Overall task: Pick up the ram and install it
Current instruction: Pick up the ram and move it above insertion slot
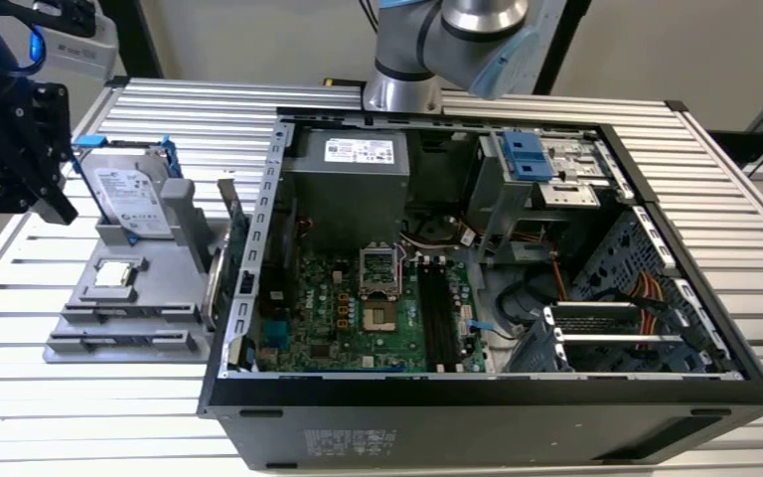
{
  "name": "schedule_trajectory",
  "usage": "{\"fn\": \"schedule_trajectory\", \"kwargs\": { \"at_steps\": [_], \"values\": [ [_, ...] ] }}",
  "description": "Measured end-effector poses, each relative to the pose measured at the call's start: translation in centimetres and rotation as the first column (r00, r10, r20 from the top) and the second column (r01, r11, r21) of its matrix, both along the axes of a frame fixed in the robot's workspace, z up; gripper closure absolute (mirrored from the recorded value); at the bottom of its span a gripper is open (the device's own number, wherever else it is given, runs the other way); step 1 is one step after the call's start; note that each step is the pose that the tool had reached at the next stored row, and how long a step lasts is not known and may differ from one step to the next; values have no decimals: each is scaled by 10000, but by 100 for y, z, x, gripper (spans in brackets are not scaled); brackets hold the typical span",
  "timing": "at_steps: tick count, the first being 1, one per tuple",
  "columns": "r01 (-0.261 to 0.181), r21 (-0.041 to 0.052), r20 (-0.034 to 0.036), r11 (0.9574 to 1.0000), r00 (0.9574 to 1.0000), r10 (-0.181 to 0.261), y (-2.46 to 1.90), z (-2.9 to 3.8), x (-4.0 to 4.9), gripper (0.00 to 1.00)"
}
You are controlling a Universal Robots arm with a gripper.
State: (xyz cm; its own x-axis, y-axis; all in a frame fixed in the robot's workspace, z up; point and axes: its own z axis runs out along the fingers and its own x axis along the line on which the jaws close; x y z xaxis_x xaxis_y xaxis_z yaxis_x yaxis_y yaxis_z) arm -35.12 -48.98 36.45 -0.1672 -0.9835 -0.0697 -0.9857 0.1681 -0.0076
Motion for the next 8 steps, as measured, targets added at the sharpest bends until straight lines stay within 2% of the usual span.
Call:
{"fn": "schedule_trajectory", "kwargs": {
  "at_steps": [4, 8],
  "values": [
    [-445, 0, 1, 9990, 9990, 445, 1, -1, 0, 100],
    [-957, 0, 0, 9954, 9954, 957, 4, -3, 0, 100]
  ]
}}
